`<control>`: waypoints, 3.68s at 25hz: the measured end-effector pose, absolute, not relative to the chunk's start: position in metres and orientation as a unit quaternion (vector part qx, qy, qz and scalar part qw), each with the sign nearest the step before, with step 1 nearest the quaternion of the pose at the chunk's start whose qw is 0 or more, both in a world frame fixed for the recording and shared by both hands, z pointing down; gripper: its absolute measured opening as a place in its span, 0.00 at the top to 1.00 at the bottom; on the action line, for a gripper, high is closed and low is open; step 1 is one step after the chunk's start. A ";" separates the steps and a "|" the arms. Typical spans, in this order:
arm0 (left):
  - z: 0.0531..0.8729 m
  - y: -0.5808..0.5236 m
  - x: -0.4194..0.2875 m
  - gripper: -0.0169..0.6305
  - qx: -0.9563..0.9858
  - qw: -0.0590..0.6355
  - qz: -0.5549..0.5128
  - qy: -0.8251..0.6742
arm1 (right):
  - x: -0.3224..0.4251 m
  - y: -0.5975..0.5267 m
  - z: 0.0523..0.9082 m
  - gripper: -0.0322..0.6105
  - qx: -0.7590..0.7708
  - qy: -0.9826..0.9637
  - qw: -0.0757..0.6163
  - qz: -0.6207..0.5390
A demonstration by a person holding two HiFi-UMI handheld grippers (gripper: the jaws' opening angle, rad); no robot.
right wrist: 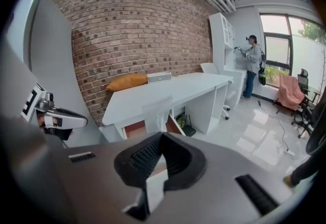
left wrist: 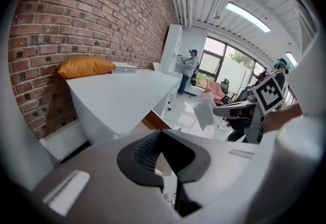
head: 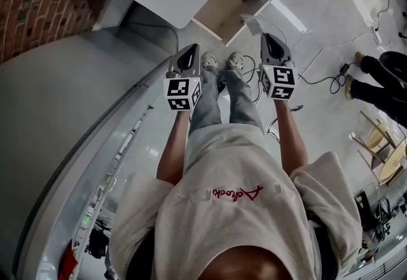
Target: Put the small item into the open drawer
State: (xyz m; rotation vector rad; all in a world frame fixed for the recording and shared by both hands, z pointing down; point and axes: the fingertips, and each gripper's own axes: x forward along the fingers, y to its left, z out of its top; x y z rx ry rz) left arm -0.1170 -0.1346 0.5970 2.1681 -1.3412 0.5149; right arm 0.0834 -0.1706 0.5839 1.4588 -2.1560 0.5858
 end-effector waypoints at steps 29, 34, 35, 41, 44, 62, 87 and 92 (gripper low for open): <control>0.743 -0.037 -0.111 0.96 0.758 0.370 0.230 -0.485 | 0.063 -0.044 0.728 0.93 0.469 -0.766 0.303 0.321; 0.751 -0.039 -0.109 0.96 0.758 0.369 0.229 -0.487 | 0.059 -0.043 0.731 0.93 0.462 -0.771 0.299 0.320; 0.752 -0.040 -0.109 0.96 0.757 0.368 0.229 -0.489 | 0.058 -0.045 0.731 0.93 0.459 -0.774 0.298 0.319; 0.765 -0.058 -0.106 0.96 0.760 0.361 0.223 -0.493 | 0.047 -0.071 0.728 0.93 0.450 -0.791 0.284 0.304; 0.770 -0.074 -0.104 0.96 0.764 0.353 0.219 -0.494 | 0.042 -0.091 0.729 0.93 0.448 -0.798 0.275 0.294; 0.781 -0.118 -0.103 0.96 0.769 0.340 0.198 -0.504 | 0.004 -0.222 0.744 0.93 0.358 -0.862 0.313 0.175; 0.780 -0.118 -0.108 0.96 0.764 0.344 0.190 -0.512 | -0.039 -0.240 0.850 0.93 -0.017 -0.808 0.571 -0.144; 0.778 -0.116 -0.111 0.96 0.765 0.343 0.192 -0.511 | -0.042 -0.242 0.864 0.93 -0.031 -0.797 0.585 -0.148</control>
